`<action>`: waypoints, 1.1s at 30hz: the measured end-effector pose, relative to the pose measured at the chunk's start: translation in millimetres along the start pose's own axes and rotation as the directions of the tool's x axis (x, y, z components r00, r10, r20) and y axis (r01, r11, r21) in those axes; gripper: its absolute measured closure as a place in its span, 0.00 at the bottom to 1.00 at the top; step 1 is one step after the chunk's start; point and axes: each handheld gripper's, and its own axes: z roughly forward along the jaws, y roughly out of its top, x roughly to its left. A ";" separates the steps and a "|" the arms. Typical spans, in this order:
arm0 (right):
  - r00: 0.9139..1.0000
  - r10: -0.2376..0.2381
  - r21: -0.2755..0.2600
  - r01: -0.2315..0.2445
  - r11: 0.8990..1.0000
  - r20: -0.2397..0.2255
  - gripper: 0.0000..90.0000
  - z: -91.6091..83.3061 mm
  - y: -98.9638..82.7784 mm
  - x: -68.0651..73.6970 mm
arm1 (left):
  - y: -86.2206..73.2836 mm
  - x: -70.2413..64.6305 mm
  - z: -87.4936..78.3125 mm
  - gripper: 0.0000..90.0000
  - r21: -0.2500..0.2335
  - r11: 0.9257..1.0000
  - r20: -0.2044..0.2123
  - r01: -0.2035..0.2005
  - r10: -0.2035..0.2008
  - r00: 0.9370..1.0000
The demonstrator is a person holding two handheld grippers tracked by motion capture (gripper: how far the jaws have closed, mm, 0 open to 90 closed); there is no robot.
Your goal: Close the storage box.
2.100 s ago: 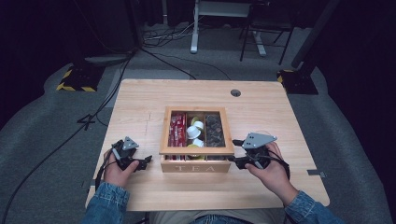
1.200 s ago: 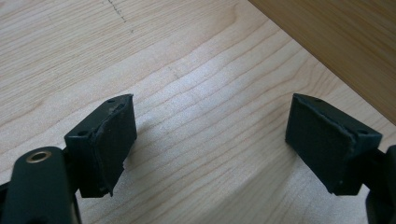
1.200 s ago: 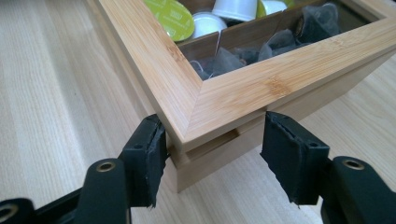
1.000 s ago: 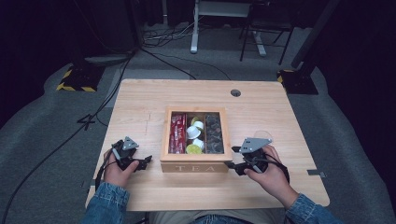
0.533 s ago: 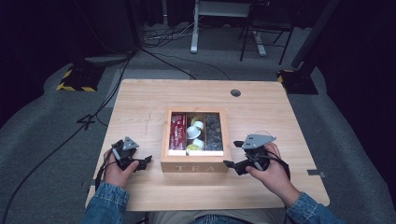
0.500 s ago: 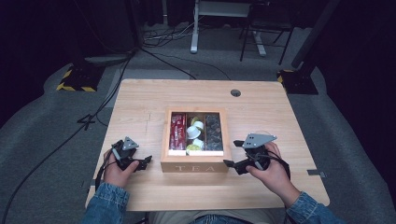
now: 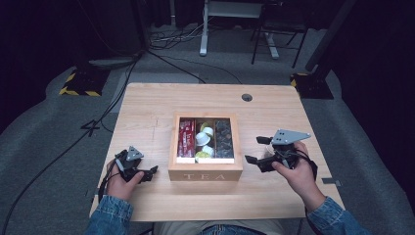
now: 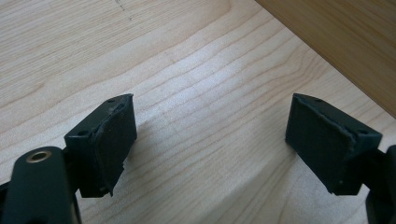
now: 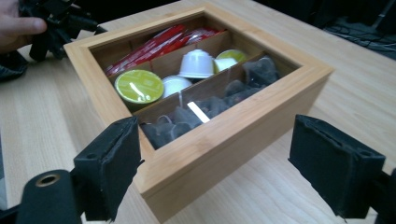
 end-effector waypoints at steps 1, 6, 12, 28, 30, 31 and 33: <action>1.000 0.001 -0.006 -0.001 1.000 0.005 0.18 -2.3 0.0 -1.8 | -0.4 0.1 -0.4 0.19 0.001 1.000 0.002 -0.001 0.001 1.000; 0.999 0.017 -0.002 -0.017 1.000 0.047 0.18 -19.5 -4.4 -16.3 | -0.4 0.6 -0.4 0.19 0.001 1.000 0.003 -0.004 0.004 1.000; 0.993 0.056 0.017 -0.058 0.998 0.102 0.18 -40.5 -15.6 -35.0 | 0.8 3.2 0.7 0.18 0.002 1.000 0.008 -0.006 0.006 1.000; 0.958 0.197 0.060 -0.213 0.975 0.207 0.18 -66.0 -57.7 -84.6 | 1.9 6.0 1.7 0.18 0.001 1.000 0.012 -0.005 0.005 1.000; 0.954 0.197 0.074 -0.218 0.973 0.226 0.19 -66.6 -63.7 -90.4 | 1.9 6.0 1.8 0.18 0.000 1.000 0.013 -0.004 0.004 1.000; 0.949 0.183 0.093 -0.212 0.973 0.255 0.19 -67.0 -67.9 -93.8 | 1.9 6.0 1.8 0.18 0.000 1.000 0.013 -0.004 0.004 1.000; 0.943 0.169 0.115 -0.209 0.971 0.286 0.19 -67.0 -74.6 -98.6 | 1.9 6.0 1.8 0.18 0.001 1.000 0.012 -0.004 0.004 1.000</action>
